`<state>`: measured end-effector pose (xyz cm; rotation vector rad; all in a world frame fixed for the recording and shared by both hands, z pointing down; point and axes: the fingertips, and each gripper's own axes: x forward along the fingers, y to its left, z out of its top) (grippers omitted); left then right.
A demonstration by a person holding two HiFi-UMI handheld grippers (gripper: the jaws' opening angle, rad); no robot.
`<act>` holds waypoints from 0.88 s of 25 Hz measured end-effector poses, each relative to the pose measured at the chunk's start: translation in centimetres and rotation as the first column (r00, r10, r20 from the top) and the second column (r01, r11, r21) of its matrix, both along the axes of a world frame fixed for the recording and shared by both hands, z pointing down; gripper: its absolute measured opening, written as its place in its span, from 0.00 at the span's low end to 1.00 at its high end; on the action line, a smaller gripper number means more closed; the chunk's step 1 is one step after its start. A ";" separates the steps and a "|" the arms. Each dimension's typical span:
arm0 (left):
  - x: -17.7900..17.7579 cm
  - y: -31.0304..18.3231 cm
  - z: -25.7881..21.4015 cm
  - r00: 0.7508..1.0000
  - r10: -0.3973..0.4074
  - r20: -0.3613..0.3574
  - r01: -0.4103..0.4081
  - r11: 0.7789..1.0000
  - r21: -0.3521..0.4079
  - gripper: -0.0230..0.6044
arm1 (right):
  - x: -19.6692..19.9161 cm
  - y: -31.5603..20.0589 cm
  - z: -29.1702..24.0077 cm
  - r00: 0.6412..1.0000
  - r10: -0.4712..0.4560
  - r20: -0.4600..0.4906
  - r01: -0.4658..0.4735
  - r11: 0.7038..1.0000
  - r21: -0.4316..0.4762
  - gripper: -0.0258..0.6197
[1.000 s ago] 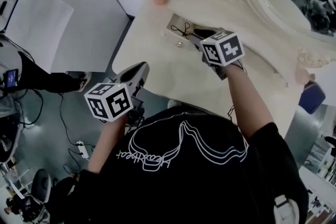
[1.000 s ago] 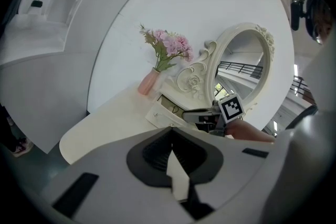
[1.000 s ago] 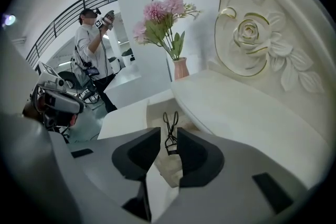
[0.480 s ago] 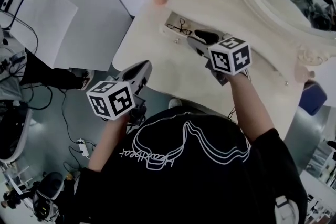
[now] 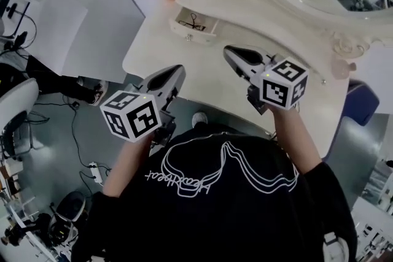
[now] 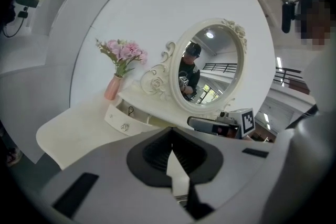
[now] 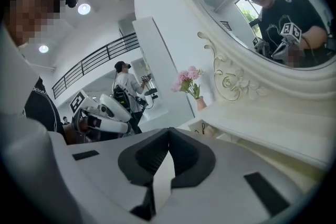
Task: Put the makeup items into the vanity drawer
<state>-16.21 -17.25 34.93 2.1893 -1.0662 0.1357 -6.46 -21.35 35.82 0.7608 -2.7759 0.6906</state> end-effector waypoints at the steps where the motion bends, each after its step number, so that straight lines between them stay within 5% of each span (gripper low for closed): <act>1: 0.8 0.5 -0.6 1.000 0.007 0.002 -0.007 1.000 0.016 0.05 | 0.7 0.9 -0.3 1.000 0.001 -0.004 -0.001 1.000 0.013 0.05; 7: 5.0 2.9 -3.7 0.999 0.043 0.028 -0.046 0.991 0.129 0.05 | 3.7 6.1 -3.2 0.994 -0.027 0.102 0.018 0.996 0.087 0.05; 22: 8.5 7.3 -6.6 0.998 0.061 0.019 -0.063 0.976 0.207 0.05 | 6.0 10.3 -5.5 0.989 -0.005 0.148 -0.013 0.993 0.118 0.05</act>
